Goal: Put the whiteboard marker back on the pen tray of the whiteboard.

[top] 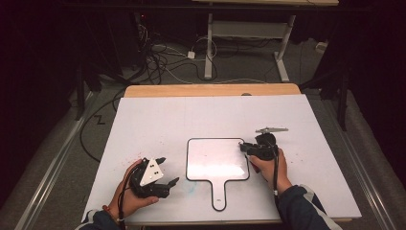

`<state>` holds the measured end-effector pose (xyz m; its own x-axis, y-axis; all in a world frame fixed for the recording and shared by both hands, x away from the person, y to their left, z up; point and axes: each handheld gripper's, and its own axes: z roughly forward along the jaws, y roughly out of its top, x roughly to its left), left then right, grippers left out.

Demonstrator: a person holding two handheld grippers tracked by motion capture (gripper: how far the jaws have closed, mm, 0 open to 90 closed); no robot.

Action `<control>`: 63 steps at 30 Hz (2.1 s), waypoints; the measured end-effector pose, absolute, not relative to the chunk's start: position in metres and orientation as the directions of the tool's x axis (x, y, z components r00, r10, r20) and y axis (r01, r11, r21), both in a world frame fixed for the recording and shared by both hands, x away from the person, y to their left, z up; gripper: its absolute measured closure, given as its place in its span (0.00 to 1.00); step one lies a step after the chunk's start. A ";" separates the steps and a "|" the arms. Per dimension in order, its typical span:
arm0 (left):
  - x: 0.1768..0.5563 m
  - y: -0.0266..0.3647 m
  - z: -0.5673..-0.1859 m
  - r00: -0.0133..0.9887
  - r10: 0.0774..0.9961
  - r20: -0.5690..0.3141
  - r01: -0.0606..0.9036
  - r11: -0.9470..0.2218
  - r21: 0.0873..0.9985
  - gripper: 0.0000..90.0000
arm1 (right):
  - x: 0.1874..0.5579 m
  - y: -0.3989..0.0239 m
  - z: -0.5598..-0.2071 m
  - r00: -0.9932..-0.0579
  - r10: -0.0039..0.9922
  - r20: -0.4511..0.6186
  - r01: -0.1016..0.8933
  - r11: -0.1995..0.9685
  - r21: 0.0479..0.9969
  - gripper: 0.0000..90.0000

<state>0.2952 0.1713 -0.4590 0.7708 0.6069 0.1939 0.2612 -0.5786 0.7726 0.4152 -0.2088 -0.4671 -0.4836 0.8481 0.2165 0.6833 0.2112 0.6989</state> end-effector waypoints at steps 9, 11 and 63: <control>0.295 0.171 -0.460 0.774 0.602 0.194 0.261 -0.583 0.769 0.23 | 0.415 -0.206 -0.466 -0.496 0.867 0.039 0.635 0.331 0.698 0.73; 0.296 0.171 -0.460 0.775 0.602 0.194 0.263 -0.585 0.767 0.23 | 0.415 -0.207 -0.466 -0.492 0.870 0.033 0.635 0.333 0.698 0.71; 0.296 0.182 -0.462 0.697 0.668 0.261 0.298 -0.601 0.742 0.21 | 0.300 -0.268 -0.440 -0.652 0.716 -0.249 0.159 0.450 0.879 0.20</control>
